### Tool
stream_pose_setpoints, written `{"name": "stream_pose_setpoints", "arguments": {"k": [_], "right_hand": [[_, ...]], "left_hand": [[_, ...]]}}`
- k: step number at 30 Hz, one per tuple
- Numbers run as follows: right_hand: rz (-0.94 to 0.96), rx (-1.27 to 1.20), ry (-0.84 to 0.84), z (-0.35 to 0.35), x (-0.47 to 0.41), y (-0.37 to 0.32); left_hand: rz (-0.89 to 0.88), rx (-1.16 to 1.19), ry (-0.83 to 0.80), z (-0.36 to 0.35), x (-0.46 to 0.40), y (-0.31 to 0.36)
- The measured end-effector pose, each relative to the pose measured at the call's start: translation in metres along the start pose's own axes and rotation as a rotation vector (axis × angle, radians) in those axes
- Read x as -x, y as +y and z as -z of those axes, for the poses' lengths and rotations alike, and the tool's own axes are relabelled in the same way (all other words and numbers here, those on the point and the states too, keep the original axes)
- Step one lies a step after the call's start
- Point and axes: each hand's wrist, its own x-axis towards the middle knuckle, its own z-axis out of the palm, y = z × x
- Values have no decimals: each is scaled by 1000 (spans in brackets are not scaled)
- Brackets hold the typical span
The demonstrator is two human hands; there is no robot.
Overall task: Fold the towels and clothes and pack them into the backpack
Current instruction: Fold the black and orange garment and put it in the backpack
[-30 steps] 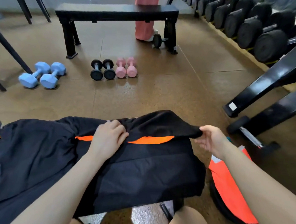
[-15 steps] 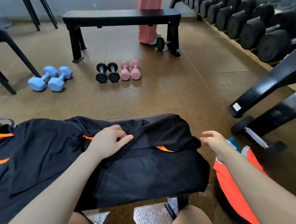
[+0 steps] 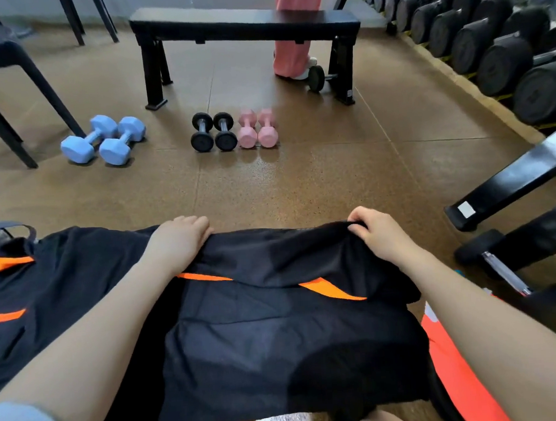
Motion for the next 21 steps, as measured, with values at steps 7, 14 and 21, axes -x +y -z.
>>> {"name": "stream_pose_setpoints", "arguments": {"k": [7,14,21], "right_hand": [[-139,189,161,-6,-8,-23],[425,272,-11,-36,47,-83],[284,377,47,-31,48,-59]], "left_hand": [[126,78,279,-2,6,1],[174,49,214,-2,79,9],[525,97,111,9,91,16]]}}
